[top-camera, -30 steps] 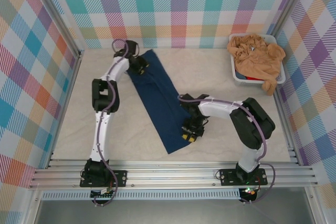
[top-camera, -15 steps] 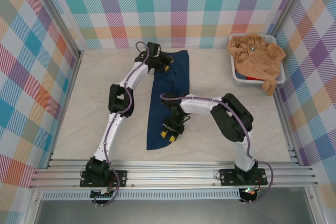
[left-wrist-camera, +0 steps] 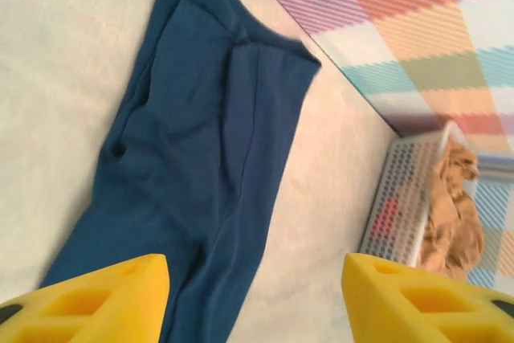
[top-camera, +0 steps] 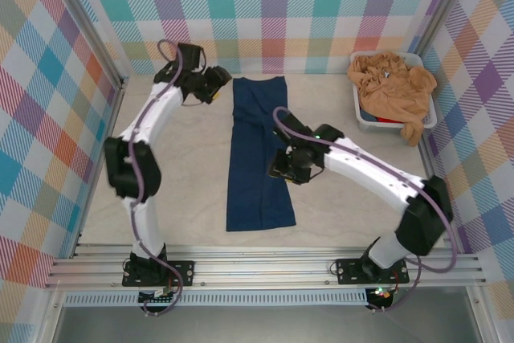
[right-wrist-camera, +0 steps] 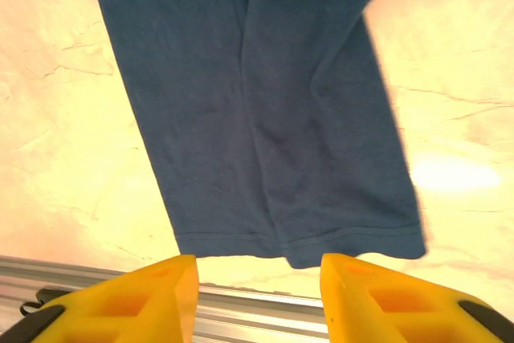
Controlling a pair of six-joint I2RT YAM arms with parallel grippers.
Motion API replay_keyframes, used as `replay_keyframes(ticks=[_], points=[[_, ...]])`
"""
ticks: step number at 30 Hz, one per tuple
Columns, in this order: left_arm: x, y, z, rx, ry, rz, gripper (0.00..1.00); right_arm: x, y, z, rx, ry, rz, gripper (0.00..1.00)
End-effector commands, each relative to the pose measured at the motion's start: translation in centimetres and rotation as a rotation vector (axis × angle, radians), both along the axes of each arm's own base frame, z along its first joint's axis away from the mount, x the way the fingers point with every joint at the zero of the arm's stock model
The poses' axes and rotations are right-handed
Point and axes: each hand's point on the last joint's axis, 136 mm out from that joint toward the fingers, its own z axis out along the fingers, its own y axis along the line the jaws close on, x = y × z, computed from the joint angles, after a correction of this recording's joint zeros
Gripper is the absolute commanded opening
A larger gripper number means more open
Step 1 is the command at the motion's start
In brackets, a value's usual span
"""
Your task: Fold and stack the t-shirts
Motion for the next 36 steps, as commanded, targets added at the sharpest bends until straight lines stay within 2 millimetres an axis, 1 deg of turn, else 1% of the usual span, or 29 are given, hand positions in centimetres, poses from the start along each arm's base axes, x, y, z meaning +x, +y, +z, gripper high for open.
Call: replay_keyframes(ticks=[1, 2, 3, 4, 5, 6, 7, 9, 10, 12, 13, 15, 17, 20, 23, 26, 28, 29, 31, 32, 33, 34, 36], points=[[-8.2, 0.2, -5.6, 0.085, 0.167, -0.092, 0.55, -1.3, -1.3, -3.1, -0.007, 0.028, 0.071, 0.39], [-10.8, 0.3, -6.4, 0.096, 0.196, -0.119, 0.54, -1.7, -1.2, -3.7, 0.007, 0.036, 0.1, 0.38], [-14.1, 0.5, -7.5, 0.118, 0.243, -0.154, 0.53, -2.3, -1.2, -4.5, 0.015, 0.048, 0.133, 0.38], [-17.5, 0.7, -8.7, 0.146, 0.291, -0.199, 0.52, -2.9, -1.5, -5.4, 0.002, 0.074, 0.152, 0.38], [-20.1, 1.0, -9.5, 0.174, 0.323, -0.237, 0.52, -3.5, -2.1, -6.1, -0.022, 0.101, 0.157, 0.38], [-23.6, 1.5, -11.1, 0.202, 0.39, -0.27, 0.52, -4.3, -2.6, -6.9, -0.032, 0.132, 0.163, 0.37], [-26.5, 1.7, -12.2, 0.196, 0.427, -0.294, 0.52, -5.0, -2.7, -7.6, -0.027, 0.167, 0.164, 0.38], [-30.8, 1.4, -13.9, 0.147, 0.488, -0.326, 0.54, -6.4, -2.8, -9.2, -0.021, 0.26, 0.146, 0.38], [-32.6, 1.0, -14.6, 0.124, 0.51, -0.346, 0.55, -7.0, -2.7, -9.9, -0.012, 0.3, 0.141, 0.39], [-35.3, 0.5, -15.9, 0.112, 0.555, -0.379, 0.57, -7.5, -2.9, -10.9, -0.017, 0.331, 0.122, 0.4], [-36.2, 0.2, -16.5, 0.108, 0.569, -0.397, 0.57, -7.5, -2.9, -11.4, -0.015, 0.331, 0.115, 0.4], [-37.1, -0.5, -17.2, 0.099, 0.585, -0.419, 0.58, -7.7, -3.1, -12.2, -0.021, 0.347, 0.09, 0.41], [-37.3, -1.3, -17.7, 0.087, 0.583, -0.433, 0.59, -7.9, -3.1, -13.2, -0.02, 0.372, 0.065, 0.4], [-36.7, -2.0, -18.6, 0.079, 0.576, -0.409, 0.59, -8.2, -3.1, -14.4, -0.015, 0.39, 0.026, 0.37], [-35.8, -2.4, -19.9, 0.063, 0.558, -0.374, 0.57, -7.9, -3.0, -15.0, -0.019, 0.391, 0.007, 0.34], [-35.1, -2.9, -21.2, 0.048, 0.553, -0.358, 0.52, -7.8, -2.7, -15.3, -0.01, 0.4, -0.019, 0.3], [-34.6, -3.3, -21.8, 0.049, 0.555, -0.36, 0.45, -7.8, -2.6, -15.6, -0.007, 0.412, -0.042, 0.25], [-34.3, -3.5, -22.0, 0.049, 0.548, -0.36, 0.41, -7.9, -2.5, -15.6, -0.003, 0.417, -0.056, 0.21], [-33.8, -3.7, -22.0, 0.058, 0.536, -0.365, 0.25, -8.0, -2.3, -15.4, 0.009, 0.418, -0.079, 0.09], [-33.6, -3.8, -21.9, 0.065, 0.524, -0.37, 0.15, -8.1, -2.2, -15.1, 0.013, 0.413, -0.086, 0.03], [-33.5, -3.6, -21.8, 0.079, 0.522, -0.371, 0.03, -8.3, -2.1, -14.7, 0.015, 0.412, -0.092, 0.0], [-33.6, -3.5, -21.6, 0.091, 0.523, -0.375, 0.0, -8.6, -2.1, -14.3, 0.019, 0.418, -0.095, 0.0], [-33.9, -3.0, -20.7, 0.114, 0.514, -0.382, 0.0, -9.7, -2.0, -13.4, 0.025, 0.441, -0.087, 0.0]])
